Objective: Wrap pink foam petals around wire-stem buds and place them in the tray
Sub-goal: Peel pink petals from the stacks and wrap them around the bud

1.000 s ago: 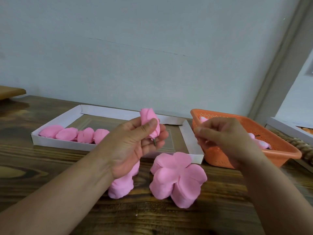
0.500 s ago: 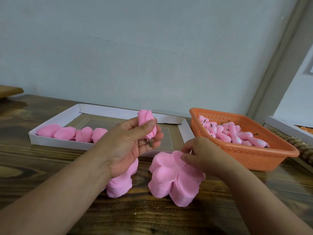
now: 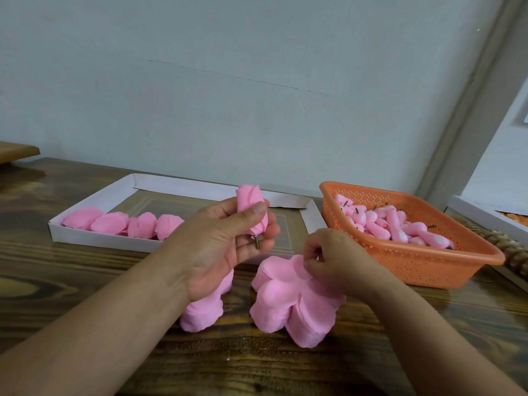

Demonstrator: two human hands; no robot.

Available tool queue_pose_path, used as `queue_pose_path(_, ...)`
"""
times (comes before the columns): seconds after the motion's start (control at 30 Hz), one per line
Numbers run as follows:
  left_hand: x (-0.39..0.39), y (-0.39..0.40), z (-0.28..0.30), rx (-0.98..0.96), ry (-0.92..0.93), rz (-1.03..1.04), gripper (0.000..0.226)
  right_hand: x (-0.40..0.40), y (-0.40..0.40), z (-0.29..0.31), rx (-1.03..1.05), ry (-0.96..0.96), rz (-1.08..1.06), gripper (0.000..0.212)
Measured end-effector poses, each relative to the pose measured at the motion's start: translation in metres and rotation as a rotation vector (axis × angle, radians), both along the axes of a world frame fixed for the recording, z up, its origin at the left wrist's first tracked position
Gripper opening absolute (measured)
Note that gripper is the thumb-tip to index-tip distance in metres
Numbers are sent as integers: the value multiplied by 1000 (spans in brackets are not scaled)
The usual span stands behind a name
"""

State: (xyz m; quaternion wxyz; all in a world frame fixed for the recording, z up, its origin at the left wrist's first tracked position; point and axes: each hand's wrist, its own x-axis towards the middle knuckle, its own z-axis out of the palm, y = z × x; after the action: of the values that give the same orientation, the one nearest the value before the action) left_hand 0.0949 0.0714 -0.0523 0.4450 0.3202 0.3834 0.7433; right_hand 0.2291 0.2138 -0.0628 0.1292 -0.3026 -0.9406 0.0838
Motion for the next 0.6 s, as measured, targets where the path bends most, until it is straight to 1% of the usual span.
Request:
queue_pose_path(0.07, 0, 0, 0, 0, -11, 1, 17, 0, 0, -1, 1, -5, 5, 25)
queue_pose_path(0.23, 0, 0, 0, -2, -14, 1, 21, 0, 2, -4, 29, -27, -20, 10)
queue_pose_path(0.33, 1, 0, 1, -3, -13, 5, 22, 0, 1, -7, 43, 7, -20, 4)
queue_pose_path(0.37, 1, 0, 1, -3, -14, 6, 21, -1, 1, -8, 52, 32, -7, 5)
queue_pose_path(0.47, 0, 0, 1, -1, -12, 10, 21, -4, -3, -7, 48, 149, 45, 16)
queue_pose_path(0.53, 0, 0, 1, 0, -8, 13, 21, -7, -7, -6, 12, 225, 77, 14)
queue_pose_path(0.6, 0, 0, 2, 4, -6, 13, 21, -9, -11, -8, 5, 186, 112, 16)
